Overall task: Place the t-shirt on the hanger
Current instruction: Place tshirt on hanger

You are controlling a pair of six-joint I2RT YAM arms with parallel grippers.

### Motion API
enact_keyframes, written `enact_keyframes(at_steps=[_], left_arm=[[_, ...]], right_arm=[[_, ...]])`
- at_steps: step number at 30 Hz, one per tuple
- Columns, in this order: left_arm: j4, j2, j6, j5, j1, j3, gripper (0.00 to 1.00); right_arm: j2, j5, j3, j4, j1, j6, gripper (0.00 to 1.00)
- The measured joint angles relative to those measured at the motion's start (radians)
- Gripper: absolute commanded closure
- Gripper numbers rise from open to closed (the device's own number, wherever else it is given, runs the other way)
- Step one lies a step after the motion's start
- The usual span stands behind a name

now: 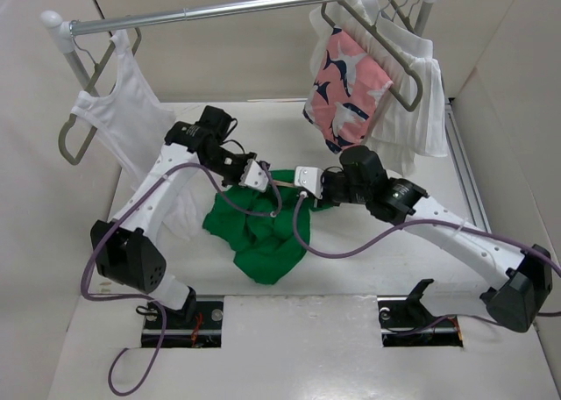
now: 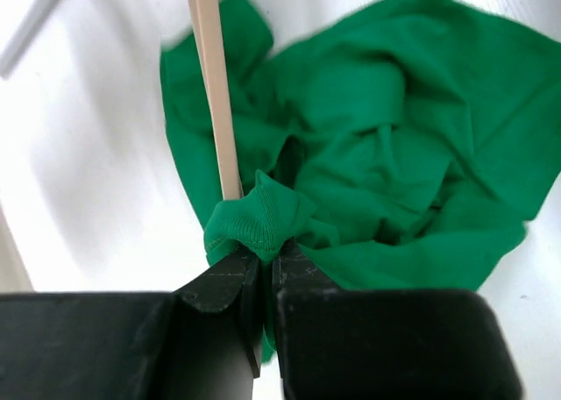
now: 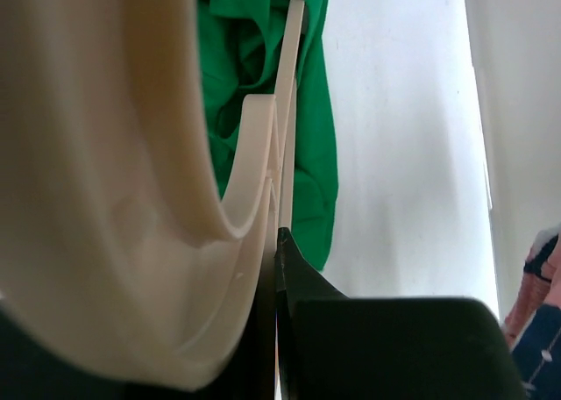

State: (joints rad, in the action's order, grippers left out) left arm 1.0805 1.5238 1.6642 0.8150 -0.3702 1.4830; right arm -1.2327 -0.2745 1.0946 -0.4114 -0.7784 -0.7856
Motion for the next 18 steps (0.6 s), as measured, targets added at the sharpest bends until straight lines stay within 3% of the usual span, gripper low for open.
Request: enact_keyframes(at_steps=[6, 11, 14, 18], left_arm=[[0.042, -0.029, 0.038, 0.007, -0.01, 0.029, 1.0], [0.022, -0.058, 0.037, -0.096, -0.021, 0.022, 1.0], [-0.008, -0.077, 0.028, -0.155, -0.021, -0.003, 0.91], [-0.034, -0.084, 0.016, -0.132, -0.025, -0.006, 0.9]], right_arm=[[-0.015, -0.041, -0.053, 0.087, 0.001, 0.019, 1.0], [0.045, -0.075, -0.096, 0.055, 0.0, 0.027, 1.0], [0.114, -0.079, -0.105, 0.013, 0.001, 0.029, 1.0], [0.175, -0.078, -0.119, -0.003, 0.001, 0.032, 1.0]])
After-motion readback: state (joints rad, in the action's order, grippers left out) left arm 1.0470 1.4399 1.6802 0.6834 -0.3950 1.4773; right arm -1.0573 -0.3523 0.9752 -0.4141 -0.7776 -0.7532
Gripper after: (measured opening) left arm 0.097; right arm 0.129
